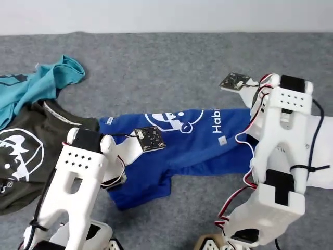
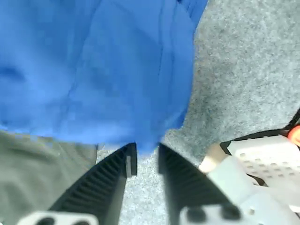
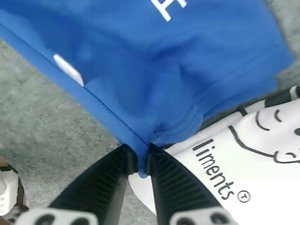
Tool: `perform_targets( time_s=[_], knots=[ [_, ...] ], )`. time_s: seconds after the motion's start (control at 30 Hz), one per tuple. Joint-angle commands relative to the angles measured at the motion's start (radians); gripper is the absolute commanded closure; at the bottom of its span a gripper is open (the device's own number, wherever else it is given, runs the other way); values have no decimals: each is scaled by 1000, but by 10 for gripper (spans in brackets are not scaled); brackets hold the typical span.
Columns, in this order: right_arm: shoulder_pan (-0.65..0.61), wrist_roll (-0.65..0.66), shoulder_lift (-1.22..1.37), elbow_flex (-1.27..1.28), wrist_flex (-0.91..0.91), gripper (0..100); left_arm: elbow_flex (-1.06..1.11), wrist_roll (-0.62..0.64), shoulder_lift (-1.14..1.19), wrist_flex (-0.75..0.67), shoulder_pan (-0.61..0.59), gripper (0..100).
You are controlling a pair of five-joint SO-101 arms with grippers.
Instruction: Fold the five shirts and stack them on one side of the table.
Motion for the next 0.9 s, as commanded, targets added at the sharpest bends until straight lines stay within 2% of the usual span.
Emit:
perform_targets(
  time_s=[0.0, 0.07, 0.27, 0.37, 0.5, 0.57, 0.67, 0.8, 0.87],
  knots=[
    [13, -8, -10, -6, -12, 979, -1, -12, -31, 28, 5, 865],
    [15, -8, -13, -9, -12, 963, -1, -14, -31, 28, 5, 863],
    [33, -55, -38, -23, 27, 781, -5, -14, -34, 28, -6, 863],
    [35, -63, -71, -54, 76, 773, -7, -9, -38, 26, -20, 866],
    [33, -71, -117, -91, 114, 775, -84, 31, -38, 23, -117, 876],
    [25, -78, -133, -91, 104, 787, -160, 80, -38, 23, -178, 916],
    [-21, -144, -131, -87, 99, 874, -260, 167, -38, 23, -259, 998],
    [-113, -264, -90, -86, 96, 993, -297, 281, -38, 23, -365, 995],
    [-151, -315, -53, -87, 70, 981, -294, 302, -38, 23, -417, 995]
  ],
)
